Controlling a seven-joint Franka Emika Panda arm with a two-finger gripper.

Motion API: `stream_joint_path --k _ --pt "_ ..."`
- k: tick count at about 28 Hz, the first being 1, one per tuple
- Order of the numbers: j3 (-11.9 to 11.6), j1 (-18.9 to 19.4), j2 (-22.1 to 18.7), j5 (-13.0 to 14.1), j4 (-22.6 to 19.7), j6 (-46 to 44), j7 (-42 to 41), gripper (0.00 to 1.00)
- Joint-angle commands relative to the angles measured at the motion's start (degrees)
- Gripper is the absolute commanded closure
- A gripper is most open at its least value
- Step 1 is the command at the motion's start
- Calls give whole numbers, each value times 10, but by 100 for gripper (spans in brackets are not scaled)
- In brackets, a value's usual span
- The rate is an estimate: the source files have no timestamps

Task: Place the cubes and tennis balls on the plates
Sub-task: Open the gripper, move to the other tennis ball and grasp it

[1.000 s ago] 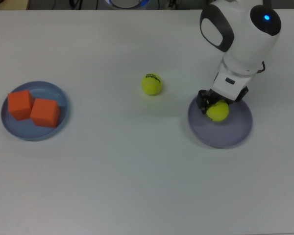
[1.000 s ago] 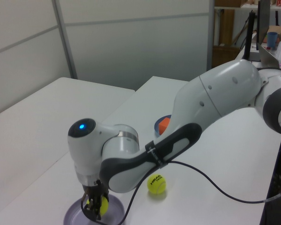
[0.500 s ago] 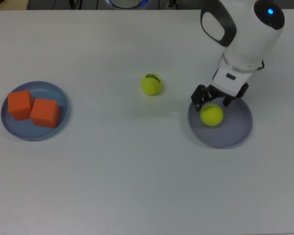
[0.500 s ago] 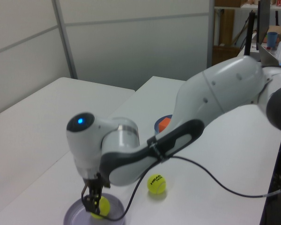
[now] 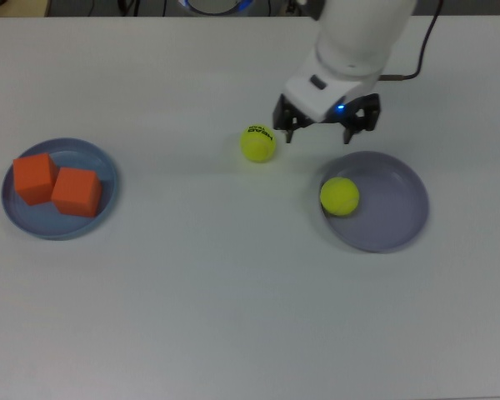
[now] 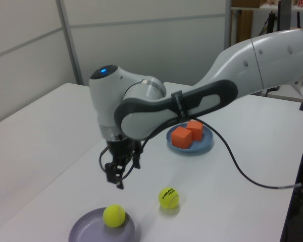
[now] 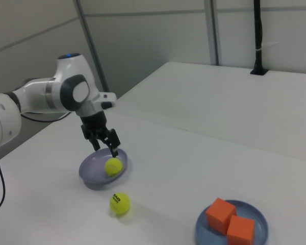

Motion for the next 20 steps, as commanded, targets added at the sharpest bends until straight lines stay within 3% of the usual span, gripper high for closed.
stream_joint_path --k 1,10,14,20 --pt "3 -32 -37 32 -72 -5 -33 0" --pt "0 -40 -39 21 -138 17 -47 0" --pt "-1 -41 -38 -8 -174 46 -47 0" --pt "-1 -64 -34 -35 -191 58 -47 0"
